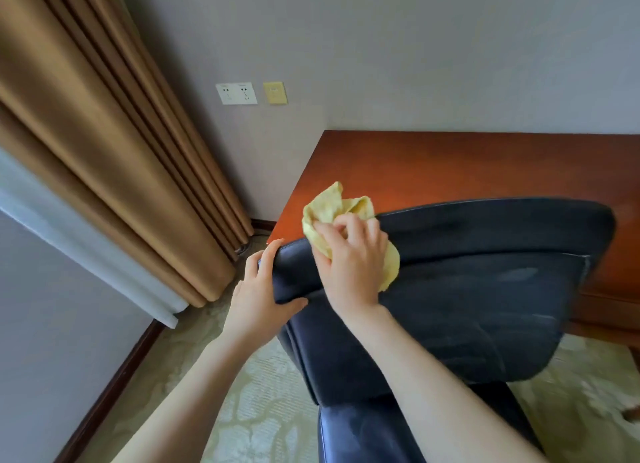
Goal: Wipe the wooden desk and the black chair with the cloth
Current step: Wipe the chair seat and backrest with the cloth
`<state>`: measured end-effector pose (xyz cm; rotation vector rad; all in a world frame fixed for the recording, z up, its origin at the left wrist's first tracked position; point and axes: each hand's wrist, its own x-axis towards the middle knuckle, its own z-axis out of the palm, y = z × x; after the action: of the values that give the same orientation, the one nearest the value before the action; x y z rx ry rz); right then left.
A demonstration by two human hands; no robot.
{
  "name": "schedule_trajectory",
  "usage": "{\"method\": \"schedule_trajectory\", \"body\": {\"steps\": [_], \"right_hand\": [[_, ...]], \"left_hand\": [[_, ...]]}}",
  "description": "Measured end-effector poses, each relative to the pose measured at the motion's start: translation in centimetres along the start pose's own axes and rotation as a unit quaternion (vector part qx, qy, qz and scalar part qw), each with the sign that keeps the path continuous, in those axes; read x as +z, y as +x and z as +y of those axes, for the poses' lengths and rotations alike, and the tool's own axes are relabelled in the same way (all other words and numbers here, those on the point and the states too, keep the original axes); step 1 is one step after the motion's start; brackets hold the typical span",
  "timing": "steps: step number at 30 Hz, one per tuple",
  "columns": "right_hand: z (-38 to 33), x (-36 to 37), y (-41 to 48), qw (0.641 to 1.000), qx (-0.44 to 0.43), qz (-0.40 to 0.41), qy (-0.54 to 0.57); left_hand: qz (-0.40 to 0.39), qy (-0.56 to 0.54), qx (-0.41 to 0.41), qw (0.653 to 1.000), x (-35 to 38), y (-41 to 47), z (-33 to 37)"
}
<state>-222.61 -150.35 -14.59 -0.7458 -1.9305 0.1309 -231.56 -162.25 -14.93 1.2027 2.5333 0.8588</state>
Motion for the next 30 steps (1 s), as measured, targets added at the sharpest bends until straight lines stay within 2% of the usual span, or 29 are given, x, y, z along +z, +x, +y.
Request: {"method": "schedule_trajectory", "body": {"steps": [2,5,8,12,14,22,30], "right_hand": [[-1.3,0.6,-1.3,0.998,-0.055,-0.003,0.000],[-0.3,0.7,-2.1,0.995,-0.088,0.039,-0.024],[1.8,0.2,-2.0,0.993,-0.108,0.040,-0.026],[4.0,-0.7,-1.4,0.991,-0.117,0.046,-0.034],[5.2,-1.2,-1.0,0.991,-0.108,0.062,-0.048],[10.5,-4.9,-0.5,0.991,-0.021,0.084,-0.100],[15.6,-8.6,-1.0,0.978,0.146,0.097,-0.116]], "left_hand": [[0.042,0.050,-0.002,0.998,0.2,-0.3,0.6],[0.096,0.102,0.032,0.990,0.6,-0.4,1.6],[0.093,0.119,0.100,0.983,1.2,0.2,3.2],[0.071,0.130,0.134,0.980,2.2,0.7,4.8],[0.083,0.170,0.160,0.969,2.4,0.9,5.0],[0.066,0.271,0.217,0.936,3.5,2.2,6.4],[0.090,0.281,0.236,0.926,3.9,2.3,5.9]]}}
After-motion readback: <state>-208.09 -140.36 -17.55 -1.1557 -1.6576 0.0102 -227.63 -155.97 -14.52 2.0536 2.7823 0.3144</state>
